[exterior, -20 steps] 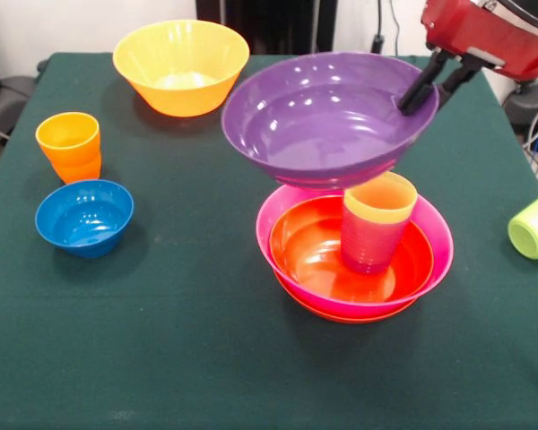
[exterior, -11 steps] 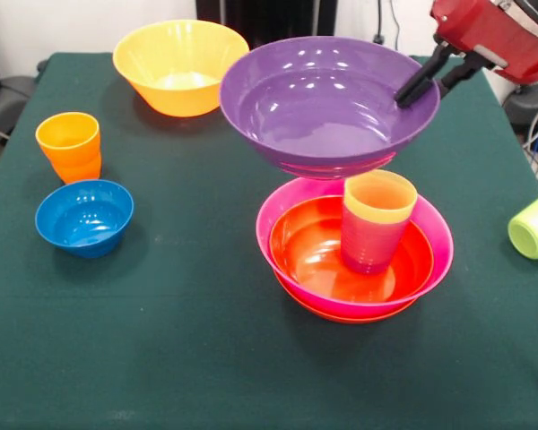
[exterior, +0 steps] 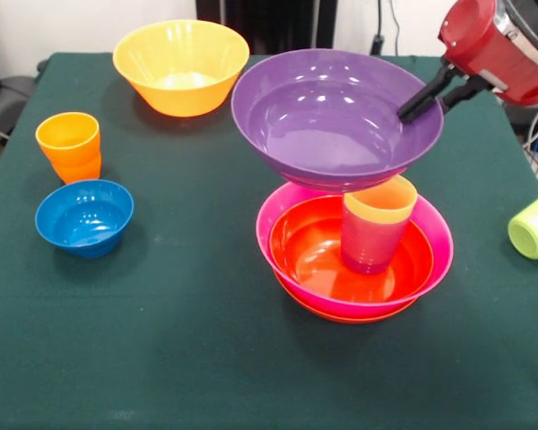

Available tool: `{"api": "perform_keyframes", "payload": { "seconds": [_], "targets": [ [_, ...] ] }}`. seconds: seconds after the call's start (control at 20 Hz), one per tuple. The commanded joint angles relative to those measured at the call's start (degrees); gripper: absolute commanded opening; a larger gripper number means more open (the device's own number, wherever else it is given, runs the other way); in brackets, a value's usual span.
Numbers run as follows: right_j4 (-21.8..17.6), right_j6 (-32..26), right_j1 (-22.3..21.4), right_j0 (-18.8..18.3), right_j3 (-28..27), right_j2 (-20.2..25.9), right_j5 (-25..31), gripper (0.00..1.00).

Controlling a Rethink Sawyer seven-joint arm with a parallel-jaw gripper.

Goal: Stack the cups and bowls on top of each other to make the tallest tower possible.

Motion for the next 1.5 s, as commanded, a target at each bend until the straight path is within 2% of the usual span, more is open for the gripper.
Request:
{"api": "perform_keyframes", "payload": {
  "seconds": [0.05, 0.45, 0.95, 1.1, 1.35, 1.5],
  "targets": [
    [0.1, 12.7, 1.7, 0.5, -0.3, 2.0, -0.5, 0.00],
    [0.9, 13.9, 2.3, 0.8, -0.2, 1.8, -1.3, 0.00],
    [0.8, 13.6, 4.0, 1.5, -3.5, 0.4, 0.5, 0.00],
    [1.6, 13.7, 4.1, 1.4, -3.8, 0.8, 0.5, 0.00],
    [5.0, 12.5, 2.2, 0.2, -1.3, 3.7, -1.4, 0.00],
    [5.9, 11.7, 1.9, 0.0, -0.7, 3.5, -1.6, 0.00]
  ]
}}
